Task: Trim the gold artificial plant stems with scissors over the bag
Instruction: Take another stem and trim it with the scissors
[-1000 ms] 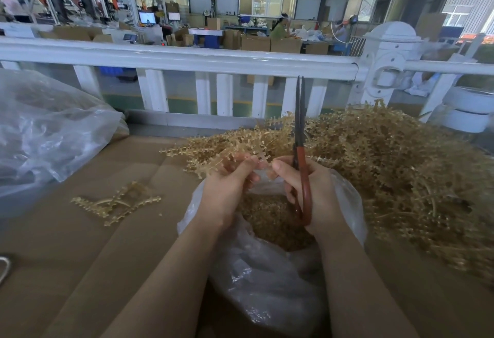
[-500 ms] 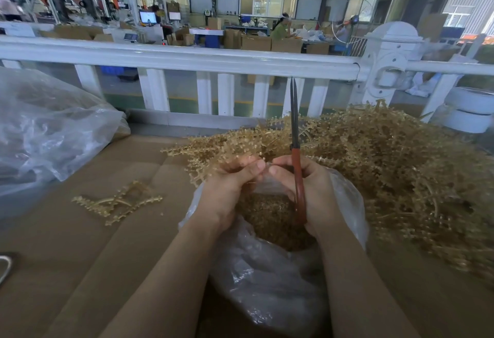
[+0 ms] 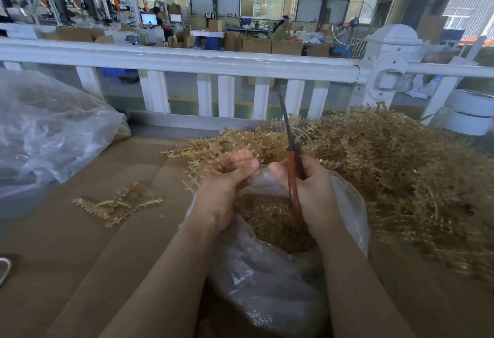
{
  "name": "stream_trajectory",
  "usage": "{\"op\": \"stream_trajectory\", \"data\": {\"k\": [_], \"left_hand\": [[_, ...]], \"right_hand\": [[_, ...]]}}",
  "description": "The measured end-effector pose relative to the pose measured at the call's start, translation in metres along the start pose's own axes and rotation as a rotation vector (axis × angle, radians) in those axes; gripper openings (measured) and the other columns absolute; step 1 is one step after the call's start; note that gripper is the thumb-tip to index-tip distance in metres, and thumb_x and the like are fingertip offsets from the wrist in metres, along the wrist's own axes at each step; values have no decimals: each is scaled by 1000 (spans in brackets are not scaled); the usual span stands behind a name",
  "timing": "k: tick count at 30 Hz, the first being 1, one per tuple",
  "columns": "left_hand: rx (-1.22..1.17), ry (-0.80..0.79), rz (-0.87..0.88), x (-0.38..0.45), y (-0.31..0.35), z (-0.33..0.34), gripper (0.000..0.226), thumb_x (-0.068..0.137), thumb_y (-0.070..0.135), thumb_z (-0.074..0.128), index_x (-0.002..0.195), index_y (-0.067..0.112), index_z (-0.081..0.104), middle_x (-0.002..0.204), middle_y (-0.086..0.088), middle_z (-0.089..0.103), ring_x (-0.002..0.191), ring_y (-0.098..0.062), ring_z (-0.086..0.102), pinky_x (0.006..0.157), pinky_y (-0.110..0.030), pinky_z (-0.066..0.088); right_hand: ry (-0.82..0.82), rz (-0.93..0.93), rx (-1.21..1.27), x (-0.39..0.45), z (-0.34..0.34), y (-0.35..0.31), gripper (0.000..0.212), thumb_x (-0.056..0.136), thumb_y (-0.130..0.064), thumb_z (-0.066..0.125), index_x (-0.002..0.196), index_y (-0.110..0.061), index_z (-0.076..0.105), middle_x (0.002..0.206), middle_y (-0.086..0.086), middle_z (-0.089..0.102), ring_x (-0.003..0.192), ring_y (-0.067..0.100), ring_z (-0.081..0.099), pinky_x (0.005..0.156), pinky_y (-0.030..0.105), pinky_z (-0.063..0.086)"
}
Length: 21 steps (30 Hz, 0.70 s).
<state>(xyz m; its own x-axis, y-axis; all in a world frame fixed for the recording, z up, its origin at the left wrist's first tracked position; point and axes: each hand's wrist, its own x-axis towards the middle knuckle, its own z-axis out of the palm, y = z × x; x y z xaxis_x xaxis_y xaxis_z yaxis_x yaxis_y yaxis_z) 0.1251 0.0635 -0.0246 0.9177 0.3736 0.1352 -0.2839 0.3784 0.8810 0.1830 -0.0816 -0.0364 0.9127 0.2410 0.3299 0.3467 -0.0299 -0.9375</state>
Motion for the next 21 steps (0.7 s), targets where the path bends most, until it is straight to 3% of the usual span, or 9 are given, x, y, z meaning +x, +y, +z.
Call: {"op": "stream_trajectory", "data": {"k": [3, 9, 14, 18, 21], "left_hand": [[-32, 77, 26, 2, 0, -1, 20, 84, -5, 67, 85, 14, 68, 72, 4, 72, 70, -7, 69, 63, -15, 53], [-24, 93, 121, 3, -1, -4, 21, 86, -5, 64, 83, 15, 70, 77, 3, 72, 77, -11, 67, 72, -21, 51], [59, 80, 164, 5, -3, -7, 28, 87, 2, 68, 70, 23, 77, 73, 5, 69, 63, -5, 61, 66, -20, 49], [138, 128, 151, 7, -4, -10, 8, 75, 23, 75, 68, 27, 76, 73, 4, 66, 66, -14, 54, 84, -39, 42], [172, 100, 155, 7, -4, -10, 2, 73, 27, 77, 73, 29, 75, 75, 7, 66, 67, -13, 55, 85, -41, 40]], "right_hand": [[-24, -84, -239, -2, -4, 2, 56, 62, -81, 67, 91, -34, 60, 85, -18, 68, 80, -1, 64, 71, 19, 47], [-78, -200, -703, -5, -6, 4, 55, 70, -79, 65, 101, -35, 58, 92, -20, 63, 86, -3, 59, 66, 13, 44], [-108, -211, -771, -5, -6, 4, 53, 72, -79, 65, 98, -34, 57, 91, -19, 62, 85, -4, 56, 63, 10, 38], [-99, -215, -747, -6, -6, 2, 52, 72, -79, 66, 98, -35, 57, 91, -21, 62, 86, -4, 56, 65, 12, 41], [-88, -205, -730, -7, -6, 1, 49, 71, -80, 66, 96, -38, 57, 86, -24, 62, 82, -7, 55, 63, 11, 39]]}}
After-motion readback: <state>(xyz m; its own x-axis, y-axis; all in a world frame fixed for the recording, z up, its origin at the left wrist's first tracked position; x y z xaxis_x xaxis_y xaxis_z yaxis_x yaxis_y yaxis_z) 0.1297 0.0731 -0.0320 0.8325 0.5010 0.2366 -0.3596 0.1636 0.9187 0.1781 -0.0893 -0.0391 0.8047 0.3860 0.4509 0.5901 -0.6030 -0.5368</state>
